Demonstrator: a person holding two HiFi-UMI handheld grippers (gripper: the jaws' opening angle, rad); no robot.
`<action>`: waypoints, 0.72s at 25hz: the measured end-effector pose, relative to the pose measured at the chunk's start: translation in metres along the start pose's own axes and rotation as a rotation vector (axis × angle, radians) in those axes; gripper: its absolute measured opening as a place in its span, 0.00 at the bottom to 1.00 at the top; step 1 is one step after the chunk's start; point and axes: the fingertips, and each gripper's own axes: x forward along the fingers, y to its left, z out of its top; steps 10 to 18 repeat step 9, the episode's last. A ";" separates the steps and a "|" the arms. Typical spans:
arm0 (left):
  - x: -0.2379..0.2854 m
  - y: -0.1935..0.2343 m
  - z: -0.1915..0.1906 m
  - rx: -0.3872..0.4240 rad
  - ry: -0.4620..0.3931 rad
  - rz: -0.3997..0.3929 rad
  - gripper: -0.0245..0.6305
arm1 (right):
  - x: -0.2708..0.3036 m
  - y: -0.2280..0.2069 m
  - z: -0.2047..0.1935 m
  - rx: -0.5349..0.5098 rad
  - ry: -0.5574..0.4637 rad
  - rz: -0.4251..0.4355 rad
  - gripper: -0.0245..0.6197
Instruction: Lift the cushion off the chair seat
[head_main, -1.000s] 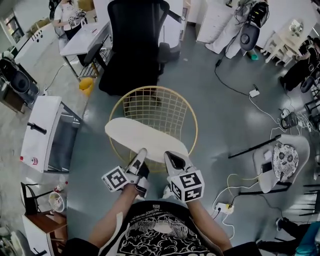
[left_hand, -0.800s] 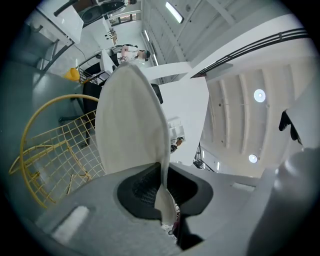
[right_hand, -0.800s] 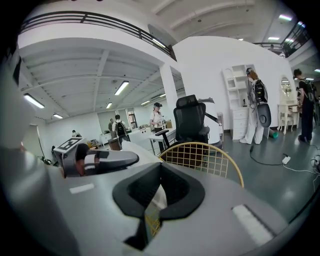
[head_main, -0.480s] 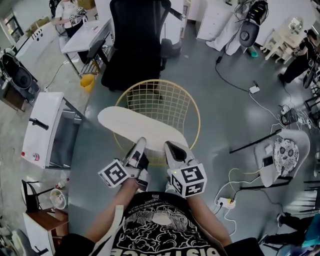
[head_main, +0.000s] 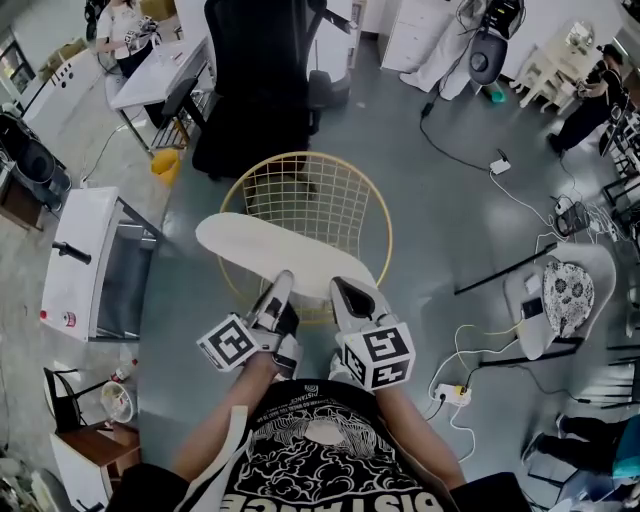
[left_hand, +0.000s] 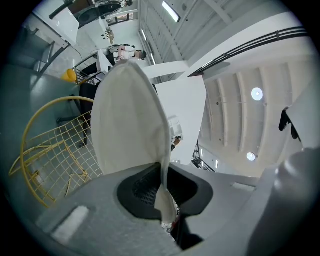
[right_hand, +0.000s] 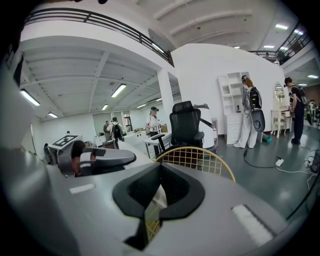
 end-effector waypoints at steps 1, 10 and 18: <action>0.001 0.000 -0.002 -0.003 0.004 -0.002 0.08 | -0.001 -0.001 -0.001 0.002 0.001 -0.004 0.04; 0.002 0.001 -0.005 0.020 0.028 0.015 0.08 | -0.005 -0.006 -0.003 0.012 0.004 -0.020 0.04; 0.002 0.001 -0.005 0.020 0.028 0.015 0.08 | -0.005 -0.006 -0.003 0.012 0.004 -0.020 0.04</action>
